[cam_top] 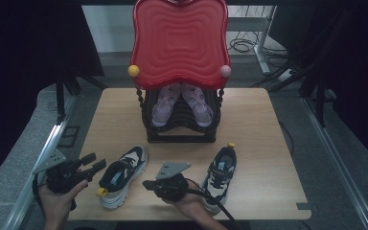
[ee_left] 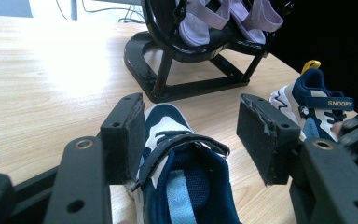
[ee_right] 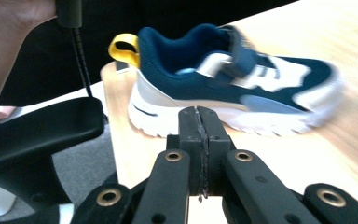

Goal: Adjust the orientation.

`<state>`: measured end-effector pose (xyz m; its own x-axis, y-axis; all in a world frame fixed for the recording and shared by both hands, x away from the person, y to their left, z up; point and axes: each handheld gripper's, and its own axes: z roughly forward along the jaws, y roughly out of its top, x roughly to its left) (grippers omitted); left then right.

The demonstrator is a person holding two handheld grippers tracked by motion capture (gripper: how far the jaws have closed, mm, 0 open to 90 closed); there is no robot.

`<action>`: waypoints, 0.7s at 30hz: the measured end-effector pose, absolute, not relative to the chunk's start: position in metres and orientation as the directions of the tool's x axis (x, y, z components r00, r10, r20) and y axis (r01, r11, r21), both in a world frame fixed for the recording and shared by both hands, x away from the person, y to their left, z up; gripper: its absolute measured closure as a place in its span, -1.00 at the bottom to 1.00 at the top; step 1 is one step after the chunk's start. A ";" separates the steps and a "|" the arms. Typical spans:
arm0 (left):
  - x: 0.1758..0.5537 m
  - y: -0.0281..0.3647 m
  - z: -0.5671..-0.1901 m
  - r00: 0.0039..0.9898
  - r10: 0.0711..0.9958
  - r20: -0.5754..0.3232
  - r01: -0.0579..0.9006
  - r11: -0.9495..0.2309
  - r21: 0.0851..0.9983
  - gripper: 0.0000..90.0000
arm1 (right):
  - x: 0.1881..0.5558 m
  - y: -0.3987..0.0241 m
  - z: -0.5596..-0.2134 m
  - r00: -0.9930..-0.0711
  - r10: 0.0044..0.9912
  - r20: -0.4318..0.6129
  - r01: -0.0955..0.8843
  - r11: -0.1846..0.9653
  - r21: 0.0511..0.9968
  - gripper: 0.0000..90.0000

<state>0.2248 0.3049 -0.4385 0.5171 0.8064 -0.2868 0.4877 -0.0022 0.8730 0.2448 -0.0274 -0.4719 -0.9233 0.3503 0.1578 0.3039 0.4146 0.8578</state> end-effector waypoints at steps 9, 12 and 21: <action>0.230 0.297 -0.438 0.525 0.804 -0.279 0.497 -0.024 0.867 -0.03 | 0.242 -0.097 -0.456 -0.886 0.446 0.125 0.307 0.364 0.879 0.97; 0.232 0.292 -0.437 0.520 0.812 -0.265 0.500 -0.038 0.865 -0.03 | 0.240 -0.121 -0.451 -0.873 0.472 0.122 0.309 0.342 0.887 0.97; 0.239 0.276 -0.426 0.519 0.817 -0.253 0.493 -0.044 0.869 -0.02 | 0.236 -0.185 -0.449 -0.818 0.563 0.120 0.332 0.291 0.897 0.97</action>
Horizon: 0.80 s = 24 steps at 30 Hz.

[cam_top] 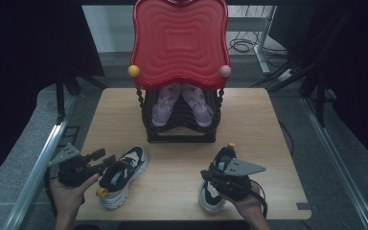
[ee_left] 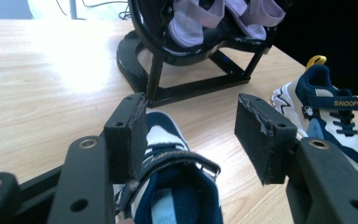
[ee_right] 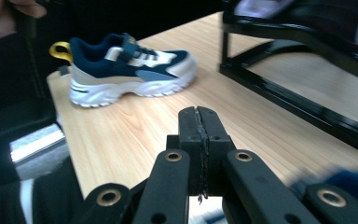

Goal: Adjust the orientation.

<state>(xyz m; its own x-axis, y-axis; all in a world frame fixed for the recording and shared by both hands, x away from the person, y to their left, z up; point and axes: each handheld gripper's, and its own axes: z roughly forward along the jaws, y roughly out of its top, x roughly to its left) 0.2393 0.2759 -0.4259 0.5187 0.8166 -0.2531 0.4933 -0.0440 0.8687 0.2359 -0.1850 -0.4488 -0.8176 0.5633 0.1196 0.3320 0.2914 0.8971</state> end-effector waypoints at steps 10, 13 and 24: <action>0.246 0.269 -0.430 0.525 0.814 -0.248 0.506 -0.065 0.860 -0.02 | 0.221 -0.240 -0.456 -0.771 0.622 0.137 0.360 0.249 0.899 0.97; 0.245 0.273 -0.432 0.518 0.817 -0.256 0.510 -0.055 0.858 -0.03 | 0.219 -0.250 -0.462 -0.753 0.643 0.137 0.376 0.250 0.893 0.97; 0.246 0.273 -0.431 0.531 0.808 -0.253 0.506 -0.063 0.860 -0.05 | 0.212 -0.259 -0.475 -0.727 0.679 0.107 0.404 0.295 0.866 0.97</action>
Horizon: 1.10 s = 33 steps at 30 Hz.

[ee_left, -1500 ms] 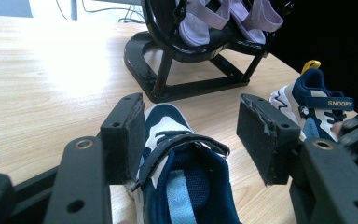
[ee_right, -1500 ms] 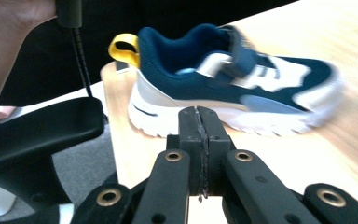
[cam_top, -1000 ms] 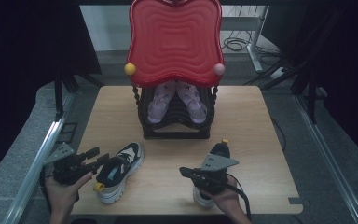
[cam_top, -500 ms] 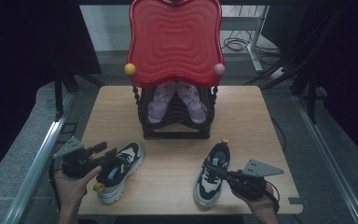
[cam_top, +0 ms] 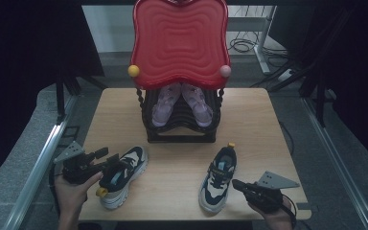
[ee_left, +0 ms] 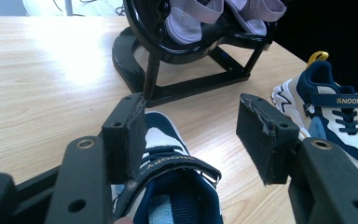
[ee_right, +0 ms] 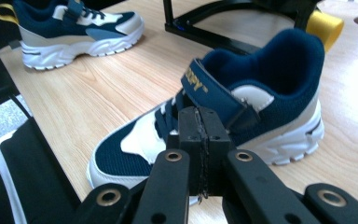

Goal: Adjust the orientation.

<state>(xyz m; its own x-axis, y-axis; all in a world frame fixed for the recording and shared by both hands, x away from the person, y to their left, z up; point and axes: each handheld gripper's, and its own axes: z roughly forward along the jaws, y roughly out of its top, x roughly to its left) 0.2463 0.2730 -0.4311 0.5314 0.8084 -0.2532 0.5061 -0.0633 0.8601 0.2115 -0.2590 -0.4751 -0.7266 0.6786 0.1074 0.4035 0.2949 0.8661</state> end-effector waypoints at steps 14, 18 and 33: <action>0.247 0.277 -0.436 0.538 0.801 -0.263 0.517 -0.068 0.853 -0.07 | 0.211 -0.258 -0.505 -0.731 0.671 0.123 0.467 0.361 0.807 0.97; 0.248 0.276 -0.437 0.542 0.799 -0.262 0.518 -0.071 0.852 -0.07 | 0.208 -0.252 -0.512 -0.760 0.638 0.128 0.459 0.386 0.800 0.97; 0.246 0.277 -0.438 0.539 0.801 -0.260 0.521 -0.075 0.850 -0.08 | 0.205 -0.251 -0.524 -0.754 0.643 0.137 0.486 0.403 0.776 0.97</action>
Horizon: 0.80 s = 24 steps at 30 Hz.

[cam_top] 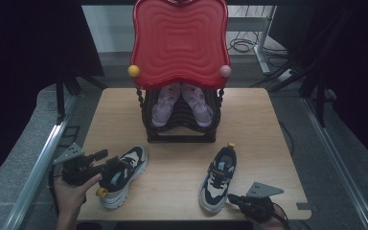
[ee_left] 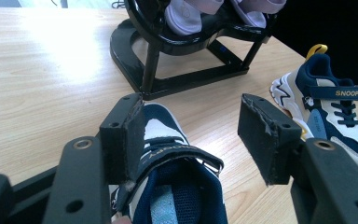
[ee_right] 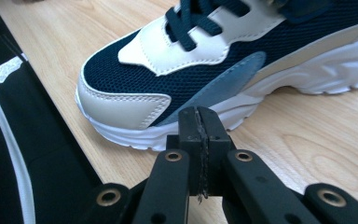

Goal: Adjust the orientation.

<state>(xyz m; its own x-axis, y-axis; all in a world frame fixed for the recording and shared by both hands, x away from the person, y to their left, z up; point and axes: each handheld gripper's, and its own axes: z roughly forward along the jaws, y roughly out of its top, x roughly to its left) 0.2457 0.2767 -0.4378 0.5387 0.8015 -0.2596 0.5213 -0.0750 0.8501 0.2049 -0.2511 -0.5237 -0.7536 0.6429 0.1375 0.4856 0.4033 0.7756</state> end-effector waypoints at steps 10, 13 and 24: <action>0.244 0.278 -0.438 0.537 0.803 -0.260 0.521 -0.073 0.850 -0.09 | 0.208 -0.248 -0.524 -0.754 0.643 0.132 0.483 0.407 0.775 0.97; 0.244 0.277 -0.439 0.538 0.796 -0.275 0.527 -0.063 0.848 -0.08 | 0.209 -0.246 -0.524 -0.758 0.638 0.133 0.481 0.409 0.775 0.97; 0.244 0.275 -0.441 0.541 0.789 -0.291 0.533 -0.053 0.845 -0.10 | 0.213 -0.230 -0.524 -0.784 0.607 0.129 0.464 0.435 0.772 0.97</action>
<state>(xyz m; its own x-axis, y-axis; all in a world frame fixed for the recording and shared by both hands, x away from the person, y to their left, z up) 0.2444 0.2747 -0.4407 0.5410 0.7889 -0.2915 0.5327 -0.0533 0.8446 0.2127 -0.2299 -0.5241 -0.7840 0.6072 0.1291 0.4640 0.4349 0.7717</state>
